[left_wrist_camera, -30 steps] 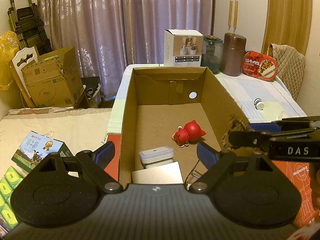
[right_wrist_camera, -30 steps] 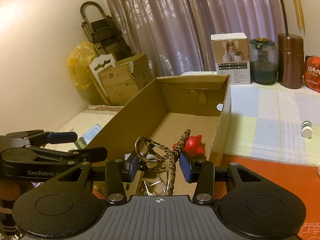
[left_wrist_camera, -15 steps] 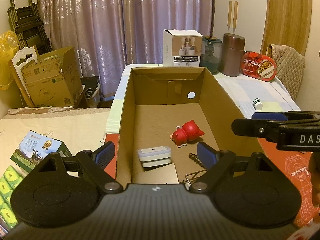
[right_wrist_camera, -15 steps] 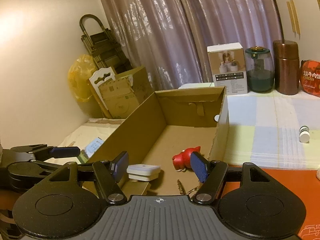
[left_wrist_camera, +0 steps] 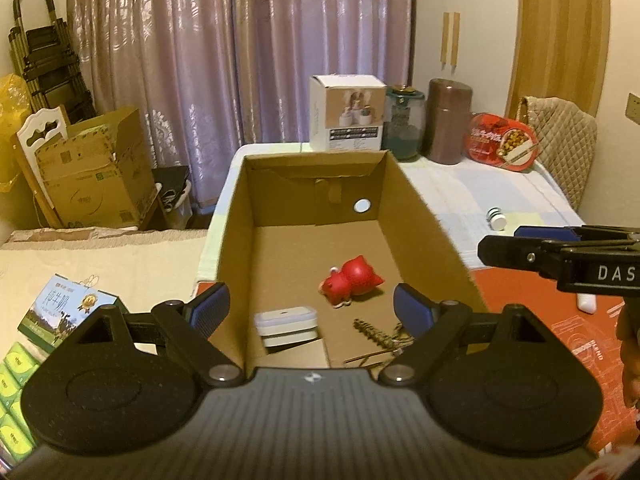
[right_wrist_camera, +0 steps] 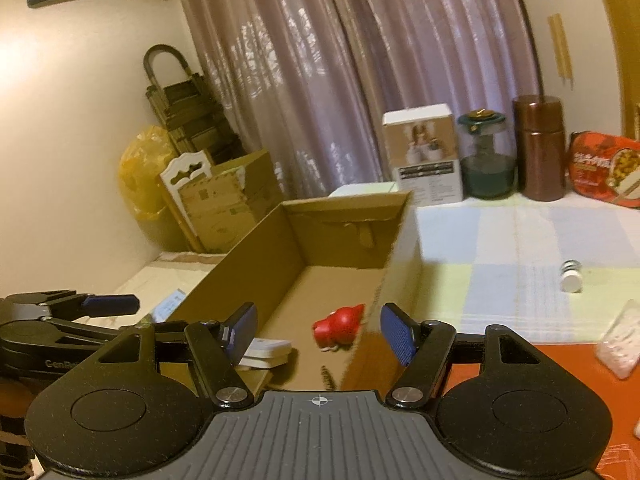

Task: Organize rigid objects
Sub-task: 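Move both open tools back toward the white remote and floss pick box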

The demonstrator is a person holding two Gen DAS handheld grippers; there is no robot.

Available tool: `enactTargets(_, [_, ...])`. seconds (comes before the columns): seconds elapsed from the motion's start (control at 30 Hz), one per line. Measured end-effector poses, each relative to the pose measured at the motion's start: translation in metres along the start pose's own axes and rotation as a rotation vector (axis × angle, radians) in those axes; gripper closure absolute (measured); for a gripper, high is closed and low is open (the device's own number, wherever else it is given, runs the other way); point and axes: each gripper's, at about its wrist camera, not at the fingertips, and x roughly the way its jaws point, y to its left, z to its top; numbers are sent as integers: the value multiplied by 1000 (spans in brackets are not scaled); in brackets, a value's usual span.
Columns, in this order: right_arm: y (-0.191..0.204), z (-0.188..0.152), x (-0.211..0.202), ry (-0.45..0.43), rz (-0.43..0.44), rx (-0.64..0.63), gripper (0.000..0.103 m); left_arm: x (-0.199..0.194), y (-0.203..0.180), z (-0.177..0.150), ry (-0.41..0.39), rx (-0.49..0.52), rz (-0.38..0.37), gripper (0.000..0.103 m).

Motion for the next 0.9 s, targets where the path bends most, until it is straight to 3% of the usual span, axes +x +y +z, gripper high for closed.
enactTargets(0.67, [-64, 22, -125, -132, -232, -8, 38, -24, -112, 25, -78, 63, -160, 17])
enactTargets(0.9, [-112, 19, -165, -95, -347, 17, 38, -19, -158, 25, -73, 98, -217, 17])
